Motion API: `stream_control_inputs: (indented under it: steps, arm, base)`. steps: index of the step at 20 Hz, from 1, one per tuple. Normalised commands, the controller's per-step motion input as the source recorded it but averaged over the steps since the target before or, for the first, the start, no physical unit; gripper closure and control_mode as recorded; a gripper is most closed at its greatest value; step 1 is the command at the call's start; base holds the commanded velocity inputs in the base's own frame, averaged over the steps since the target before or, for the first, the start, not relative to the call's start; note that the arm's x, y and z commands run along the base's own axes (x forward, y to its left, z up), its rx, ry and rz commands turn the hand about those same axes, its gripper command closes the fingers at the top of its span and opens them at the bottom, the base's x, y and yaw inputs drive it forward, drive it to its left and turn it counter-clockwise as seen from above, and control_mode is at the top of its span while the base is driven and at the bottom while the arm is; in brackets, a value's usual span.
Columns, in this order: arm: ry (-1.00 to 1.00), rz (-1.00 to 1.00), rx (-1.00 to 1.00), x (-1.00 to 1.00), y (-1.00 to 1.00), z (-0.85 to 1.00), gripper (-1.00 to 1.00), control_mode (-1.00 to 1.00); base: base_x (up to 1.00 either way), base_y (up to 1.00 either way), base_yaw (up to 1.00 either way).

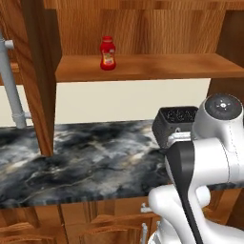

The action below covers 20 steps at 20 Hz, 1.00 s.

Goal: Take 2 condiments from the cabinet and move them on the counter near the stove.Make sure the condiments are lined up with each other, next to each other.

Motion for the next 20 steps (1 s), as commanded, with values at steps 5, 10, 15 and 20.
stream_control_inputs:
  steps: [5, 10, 15, 20]
  arm:
    - [0.02, 0.03, 0.08, 0.01, 0.00, 0.11, -1.00, -1.00]
    - [-0.16, 0.45, 0.26, -0.17, -0.10, 0.68, -1.00, -1.00]
    - [-0.09, 0.50, 0.22, -0.02, 0.00, 0.80, -1.00, -1.00]
    - [-0.18, 0.42, 0.12, 0.00, 0.07, 0.64, -1.00, -1.00]
  base:
    - [0.35, 0.03, -0.02]
    - [0.00, 0.00, 0.00]
    - [0.00, 0.00, 0.00]
    - [0.00, 0.00, 0.00]
